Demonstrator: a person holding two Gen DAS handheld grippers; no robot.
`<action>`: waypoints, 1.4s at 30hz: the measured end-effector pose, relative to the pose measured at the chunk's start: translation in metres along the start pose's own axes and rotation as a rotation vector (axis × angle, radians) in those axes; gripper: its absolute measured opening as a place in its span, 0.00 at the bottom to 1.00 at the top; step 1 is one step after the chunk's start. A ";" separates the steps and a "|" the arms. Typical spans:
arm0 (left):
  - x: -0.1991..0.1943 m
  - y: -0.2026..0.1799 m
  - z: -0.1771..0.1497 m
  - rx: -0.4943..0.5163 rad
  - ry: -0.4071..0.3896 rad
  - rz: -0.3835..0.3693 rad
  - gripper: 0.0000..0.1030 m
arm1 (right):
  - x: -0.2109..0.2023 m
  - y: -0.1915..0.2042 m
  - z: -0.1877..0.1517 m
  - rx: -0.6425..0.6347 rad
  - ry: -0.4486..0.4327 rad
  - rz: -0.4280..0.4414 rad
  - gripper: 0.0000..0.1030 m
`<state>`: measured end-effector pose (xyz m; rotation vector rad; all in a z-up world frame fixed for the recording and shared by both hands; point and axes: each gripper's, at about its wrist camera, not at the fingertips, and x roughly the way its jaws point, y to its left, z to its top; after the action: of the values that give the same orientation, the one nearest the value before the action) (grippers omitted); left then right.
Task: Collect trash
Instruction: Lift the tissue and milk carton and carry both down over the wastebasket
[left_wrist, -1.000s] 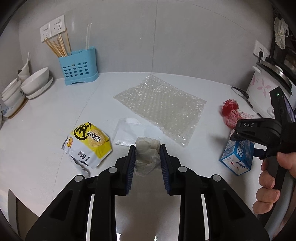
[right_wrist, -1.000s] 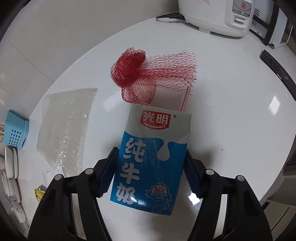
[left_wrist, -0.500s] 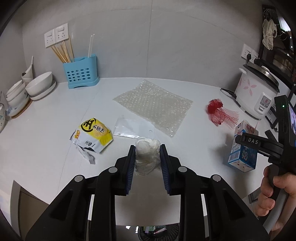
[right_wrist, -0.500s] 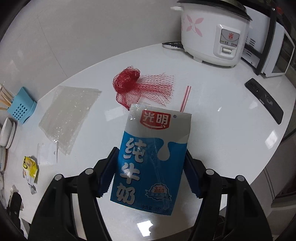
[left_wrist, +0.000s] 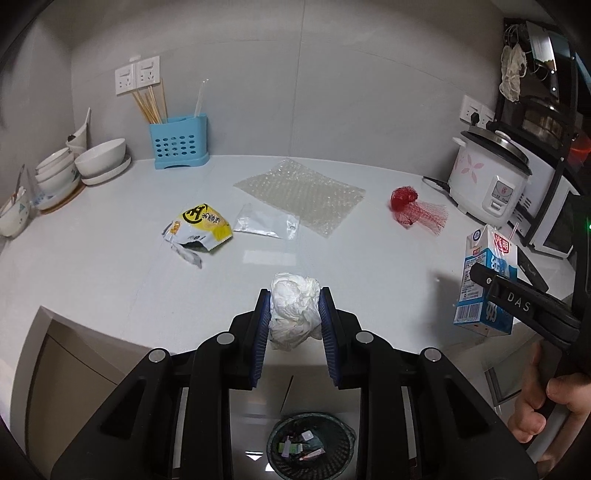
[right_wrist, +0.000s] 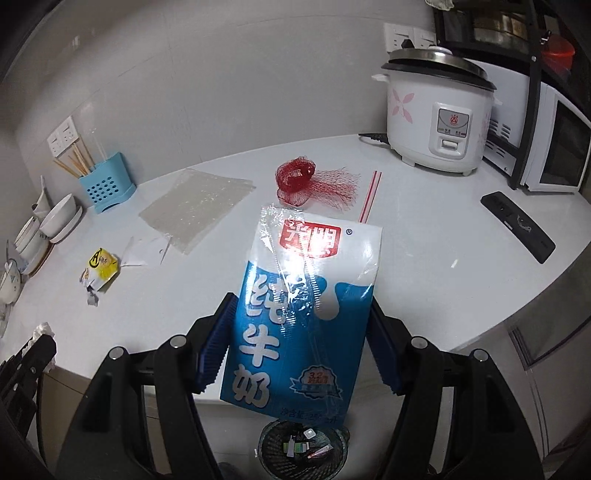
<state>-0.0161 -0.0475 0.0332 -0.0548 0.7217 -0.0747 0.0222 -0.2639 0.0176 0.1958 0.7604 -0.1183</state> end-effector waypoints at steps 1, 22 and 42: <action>-0.005 0.000 -0.006 0.001 -0.002 0.001 0.25 | -0.008 0.000 -0.006 -0.014 -0.018 0.008 0.62; -0.036 0.016 -0.159 -0.015 0.014 -0.049 0.25 | -0.069 0.009 -0.182 -0.179 -0.112 0.143 0.62; 0.147 0.026 -0.301 -0.049 0.272 -0.018 0.25 | 0.119 0.001 -0.331 -0.191 0.183 0.105 0.62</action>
<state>-0.1037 -0.0418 -0.2914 -0.0990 0.9954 -0.0829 -0.1147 -0.1945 -0.2987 0.0646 0.9363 0.0725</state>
